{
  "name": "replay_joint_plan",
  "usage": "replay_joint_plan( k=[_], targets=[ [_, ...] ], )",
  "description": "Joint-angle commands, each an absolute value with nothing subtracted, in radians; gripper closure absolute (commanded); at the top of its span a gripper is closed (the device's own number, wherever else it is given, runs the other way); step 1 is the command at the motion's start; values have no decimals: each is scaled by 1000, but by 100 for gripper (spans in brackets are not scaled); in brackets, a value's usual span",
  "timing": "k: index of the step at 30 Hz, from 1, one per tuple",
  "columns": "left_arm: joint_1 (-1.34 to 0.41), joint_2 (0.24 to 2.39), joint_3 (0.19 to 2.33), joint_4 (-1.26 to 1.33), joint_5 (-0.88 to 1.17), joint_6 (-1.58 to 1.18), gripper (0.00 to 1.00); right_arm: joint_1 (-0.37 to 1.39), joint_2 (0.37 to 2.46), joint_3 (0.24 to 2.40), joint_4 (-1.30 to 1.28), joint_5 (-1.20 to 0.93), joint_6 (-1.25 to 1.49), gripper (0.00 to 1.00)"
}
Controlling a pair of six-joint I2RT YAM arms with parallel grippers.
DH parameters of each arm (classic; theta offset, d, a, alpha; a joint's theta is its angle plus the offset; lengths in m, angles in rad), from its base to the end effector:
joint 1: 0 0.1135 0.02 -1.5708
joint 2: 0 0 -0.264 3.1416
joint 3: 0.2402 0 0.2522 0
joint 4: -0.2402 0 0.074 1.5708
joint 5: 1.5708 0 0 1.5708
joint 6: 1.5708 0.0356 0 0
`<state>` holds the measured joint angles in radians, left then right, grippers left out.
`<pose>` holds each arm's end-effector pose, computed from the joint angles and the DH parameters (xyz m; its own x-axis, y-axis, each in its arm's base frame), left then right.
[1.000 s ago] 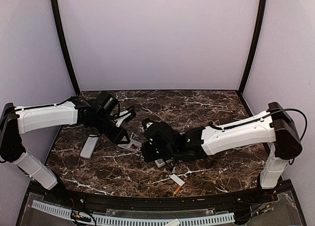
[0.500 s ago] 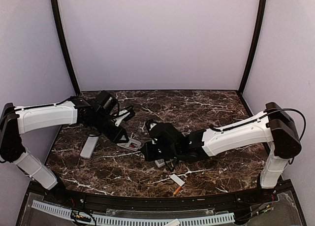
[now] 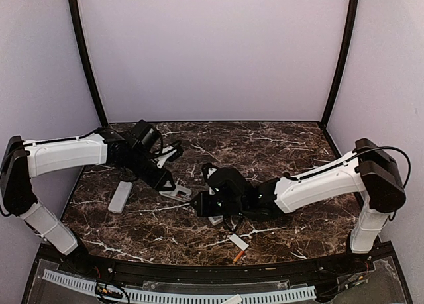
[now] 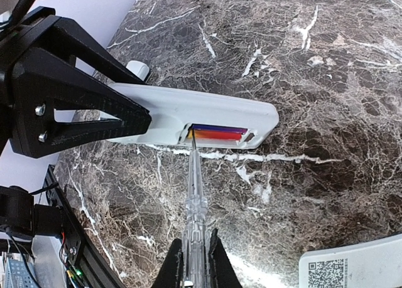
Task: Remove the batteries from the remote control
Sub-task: Remove the battery from the remote control without the battery cover.
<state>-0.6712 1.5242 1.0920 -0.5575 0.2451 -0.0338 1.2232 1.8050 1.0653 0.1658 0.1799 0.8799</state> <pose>0.2412 -0.2026 0.2384 -0.6781 0.4967 -0.5418 0.6851 0.6940 -0.2213 0.1403 0.3685 0.1903 -0.7913 0.0419 -0.6100 -0.4143 0.6970 0.5853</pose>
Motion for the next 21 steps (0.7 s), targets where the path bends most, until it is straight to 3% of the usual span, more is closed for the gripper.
replay_joint_plan(
  k=[1,21],
  targets=[
    [-654,1567,1097,-608,313,-48,100,1218,1767,1035,196,223,900,100],
    [-595,1624,1115,-641,370,-62,100,1233,1748,1026,212,260,865,100]
  ],
)
